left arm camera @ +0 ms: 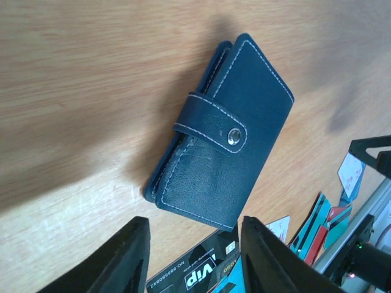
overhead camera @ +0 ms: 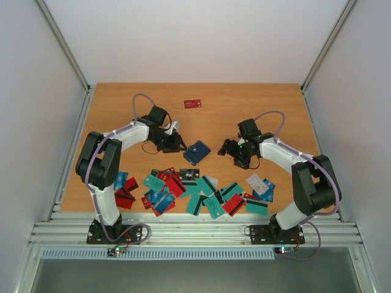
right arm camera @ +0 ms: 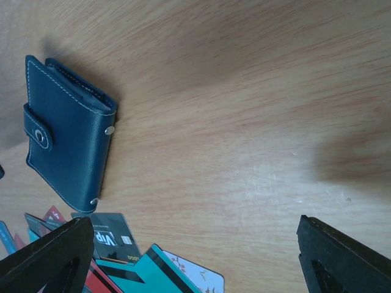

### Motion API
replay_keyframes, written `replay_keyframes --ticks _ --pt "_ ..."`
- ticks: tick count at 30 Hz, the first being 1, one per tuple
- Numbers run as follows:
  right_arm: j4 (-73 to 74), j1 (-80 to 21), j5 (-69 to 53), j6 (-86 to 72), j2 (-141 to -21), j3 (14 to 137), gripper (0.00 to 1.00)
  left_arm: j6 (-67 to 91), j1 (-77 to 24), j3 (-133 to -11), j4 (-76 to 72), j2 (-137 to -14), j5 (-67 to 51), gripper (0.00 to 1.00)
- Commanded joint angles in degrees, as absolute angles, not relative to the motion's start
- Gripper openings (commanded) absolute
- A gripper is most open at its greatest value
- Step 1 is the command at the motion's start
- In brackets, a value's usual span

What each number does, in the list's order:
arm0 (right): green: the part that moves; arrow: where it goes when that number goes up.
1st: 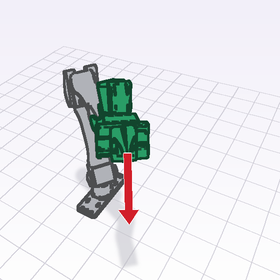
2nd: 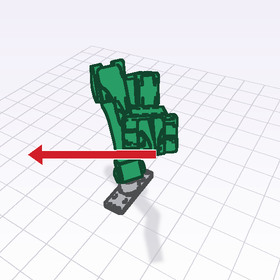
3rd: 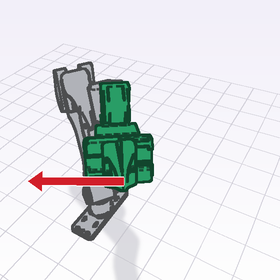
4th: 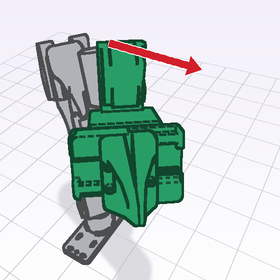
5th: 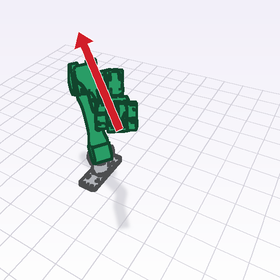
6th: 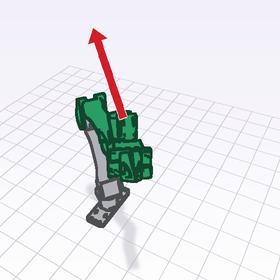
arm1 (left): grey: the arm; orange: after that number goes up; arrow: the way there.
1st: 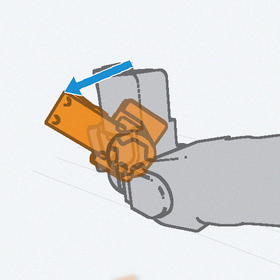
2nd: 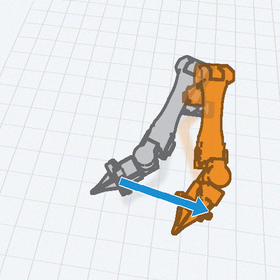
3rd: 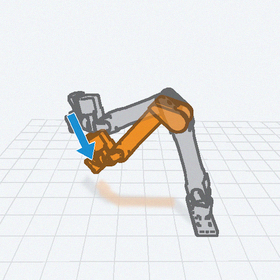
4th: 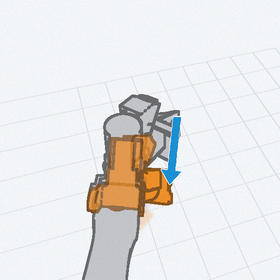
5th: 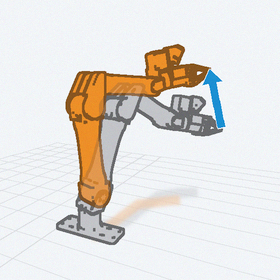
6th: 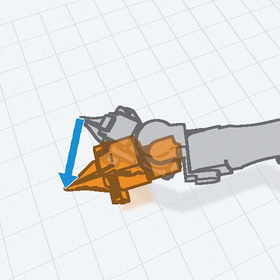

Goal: Put the credit cards into the card holder

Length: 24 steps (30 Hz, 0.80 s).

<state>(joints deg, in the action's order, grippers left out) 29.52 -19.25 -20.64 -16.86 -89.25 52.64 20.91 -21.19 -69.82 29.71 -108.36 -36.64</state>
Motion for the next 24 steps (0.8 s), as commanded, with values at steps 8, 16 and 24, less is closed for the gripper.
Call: replay_keyframes --ticks 8,16,24 --pt "29.02 -19.6 -25.04 -20.92 -94.93 57.92 0.9 5.38 -21.08 -82.67 34.88 -116.38 -36.13 0.57" --pt "32.36 -19.6 -25.09 -17.9 -97.36 60.17 0.9 2.93 -23.28 -86.12 36.54 -121.05 -33.71 0.48" --pt "32.87 -19.6 -25.77 -16.41 -98.78 59.94 0.9 3.32 -25.96 -86.67 36.9 -124.76 -29.85 0.33"
